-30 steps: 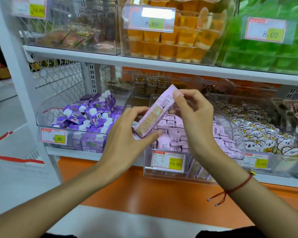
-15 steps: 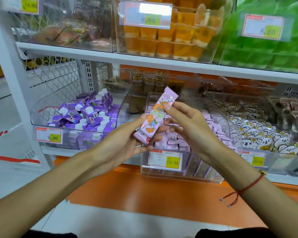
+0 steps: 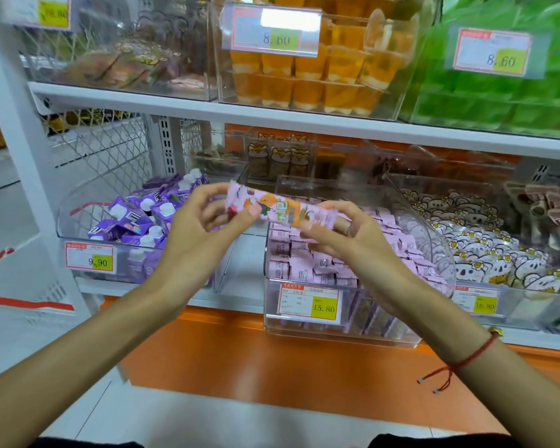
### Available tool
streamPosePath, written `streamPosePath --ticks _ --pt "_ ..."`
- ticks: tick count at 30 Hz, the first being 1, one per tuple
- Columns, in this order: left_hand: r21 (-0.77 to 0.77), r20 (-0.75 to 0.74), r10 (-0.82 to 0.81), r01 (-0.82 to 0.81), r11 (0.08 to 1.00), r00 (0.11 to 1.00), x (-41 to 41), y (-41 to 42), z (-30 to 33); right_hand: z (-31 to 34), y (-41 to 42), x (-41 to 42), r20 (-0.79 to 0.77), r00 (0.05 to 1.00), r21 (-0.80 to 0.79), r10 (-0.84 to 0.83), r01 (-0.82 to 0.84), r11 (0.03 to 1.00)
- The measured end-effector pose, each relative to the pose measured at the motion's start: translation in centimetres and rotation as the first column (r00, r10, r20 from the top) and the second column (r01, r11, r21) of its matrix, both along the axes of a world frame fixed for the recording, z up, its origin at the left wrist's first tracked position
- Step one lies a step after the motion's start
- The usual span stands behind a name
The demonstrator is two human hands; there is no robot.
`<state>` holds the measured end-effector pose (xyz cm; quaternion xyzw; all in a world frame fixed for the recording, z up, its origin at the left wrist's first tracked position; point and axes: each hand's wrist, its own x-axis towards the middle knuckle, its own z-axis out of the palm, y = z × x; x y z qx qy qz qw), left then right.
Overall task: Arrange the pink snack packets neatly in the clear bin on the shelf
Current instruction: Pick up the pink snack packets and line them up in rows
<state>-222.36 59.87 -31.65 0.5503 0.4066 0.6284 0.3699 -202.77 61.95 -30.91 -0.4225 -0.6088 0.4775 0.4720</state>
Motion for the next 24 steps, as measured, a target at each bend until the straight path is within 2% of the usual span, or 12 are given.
streamPosePath --ticks 1,3,5,8,13,16,19,21,23,24 --pt "0.075 -0.032 0.033 -0.031 0.997 0.999 0.1 -0.1 0.1 -0.5 0.1 0.0 0.172 0.984 0.077 -0.036 0.023 0.997" --pt "0.172 -0.099 0.049 -0.031 0.985 0.994 0.3 -0.2 0.1 -1.7 0.3 0.0 0.460 0.879 0.240 -0.121 0.008 0.971" --pt "0.198 -0.149 0.018 0.012 0.980 0.989 0.5 -0.3 -0.3 -2.6 0.3 0.2 0.620 0.767 0.331 -0.168 -0.060 0.942" --pt "0.187 -0.214 0.003 0.038 0.982 0.977 0.5 -0.3 -1.1 -2.9 0.4 0.7 0.727 0.653 0.399 -0.214 -0.147 0.905" --pt "0.270 -0.406 0.103 0.011 0.963 0.908 -0.4 -0.1 -0.6 -1.9 0.7 1.3 0.792 0.574 0.380 -0.209 -0.195 0.904" --pt "0.372 -0.605 0.176 0.080 0.925 0.777 -0.8 -0.1 0.0 -1.6 0.6 1.3 0.809 0.552 0.374 -0.202 -0.217 0.902" --pt "0.318 -0.793 0.137 0.210 0.925 0.594 -0.5 0.1 -0.5 -1.6 0.5 1.2 0.814 0.545 0.371 -0.202 -0.219 0.903" --pt "0.278 -0.861 0.143 0.217 0.936 0.488 -0.1 0.3 -1.2 -1.6 0.5 1.1 0.813 0.550 0.367 -0.194 -0.225 0.902" --pt "0.337 -0.886 0.232 0.214 0.917 0.401 0.2 0.6 -1.6 -1.6 0.4 1.2 0.805 0.565 0.366 -0.179 -0.236 0.900" --pt "0.390 -0.894 0.303 0.240 0.889 0.329 0.3 0.8 -1.7 -1.7 0.4 1.2 0.802 0.571 0.367 -0.174 -0.241 0.899"
